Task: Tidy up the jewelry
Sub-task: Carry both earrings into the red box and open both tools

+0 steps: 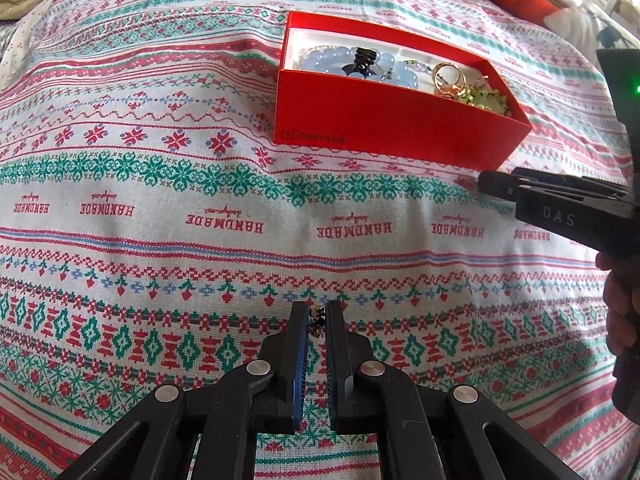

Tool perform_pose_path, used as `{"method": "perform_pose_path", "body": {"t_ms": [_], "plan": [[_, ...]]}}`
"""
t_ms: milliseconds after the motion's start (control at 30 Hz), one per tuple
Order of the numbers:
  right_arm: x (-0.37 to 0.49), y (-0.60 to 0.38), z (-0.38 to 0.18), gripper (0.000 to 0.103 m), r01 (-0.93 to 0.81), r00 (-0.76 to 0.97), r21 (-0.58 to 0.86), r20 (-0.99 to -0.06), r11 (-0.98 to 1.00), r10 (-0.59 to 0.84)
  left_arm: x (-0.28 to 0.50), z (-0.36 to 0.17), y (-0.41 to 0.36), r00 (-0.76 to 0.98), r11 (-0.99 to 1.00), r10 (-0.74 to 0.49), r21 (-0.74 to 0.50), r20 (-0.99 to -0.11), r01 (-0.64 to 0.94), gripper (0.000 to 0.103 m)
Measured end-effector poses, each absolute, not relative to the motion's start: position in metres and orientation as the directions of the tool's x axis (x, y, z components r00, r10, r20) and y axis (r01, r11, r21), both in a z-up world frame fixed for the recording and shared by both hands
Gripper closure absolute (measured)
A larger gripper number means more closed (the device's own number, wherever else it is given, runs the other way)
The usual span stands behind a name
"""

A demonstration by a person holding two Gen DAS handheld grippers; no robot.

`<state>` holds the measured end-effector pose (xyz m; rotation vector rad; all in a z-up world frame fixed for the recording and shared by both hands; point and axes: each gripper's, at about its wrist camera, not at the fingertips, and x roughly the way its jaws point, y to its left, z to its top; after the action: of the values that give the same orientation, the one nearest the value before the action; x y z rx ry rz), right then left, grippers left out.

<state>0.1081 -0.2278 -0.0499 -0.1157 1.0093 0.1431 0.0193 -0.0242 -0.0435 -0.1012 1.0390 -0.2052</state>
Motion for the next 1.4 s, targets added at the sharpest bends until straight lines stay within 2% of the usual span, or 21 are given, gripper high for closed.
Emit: {"method": "perform_pose_path", "body": {"t_ms": [100,133,533,933,1167,1400], "plan": [[0.108,-0.225,-0.049,0.092,-0.191,0.52,-0.025,-0.851,0.981,0.079,0.02,-0.044,-0.021,0.49,0.976,-0.216,-0.177,-0.844,0.125,0.1],[0.106,-0.224,-0.049,0.092,-0.195,0.519,-0.029,-0.851,0.98,0.078,0.02,-0.044,-0.02,0.491,0.977,-0.214,-0.174,-0.844,0.125,0.1],[0.081,-0.242,-0.024,0.093,-0.173,0.487,0.102,-0.856,0.98,0.175,0.018,-0.03,-0.022,0.514,0.975,-0.222,-0.182,-0.829,0.128,0.1],[0.083,-0.237,0.022,0.093,-0.185,0.54,0.197,-0.798,0.963,0.267,0.06,0.025,-0.027,0.546,0.962,-0.271,-0.223,-0.793,0.154,0.1],[0.105,-0.242,0.025,0.093,-0.141,0.547,0.293,-0.774,0.946,0.321,0.101,0.036,-0.038,0.557,0.918,-0.397,-0.327,-0.729,0.226,0.1],[0.12,-0.25,0.016,0.093,-0.099,0.529,0.342,-0.777,0.934,0.341,0.134,0.018,-0.067,0.51,0.883,-0.468,-0.397,-0.722,0.249,0.1]]}}
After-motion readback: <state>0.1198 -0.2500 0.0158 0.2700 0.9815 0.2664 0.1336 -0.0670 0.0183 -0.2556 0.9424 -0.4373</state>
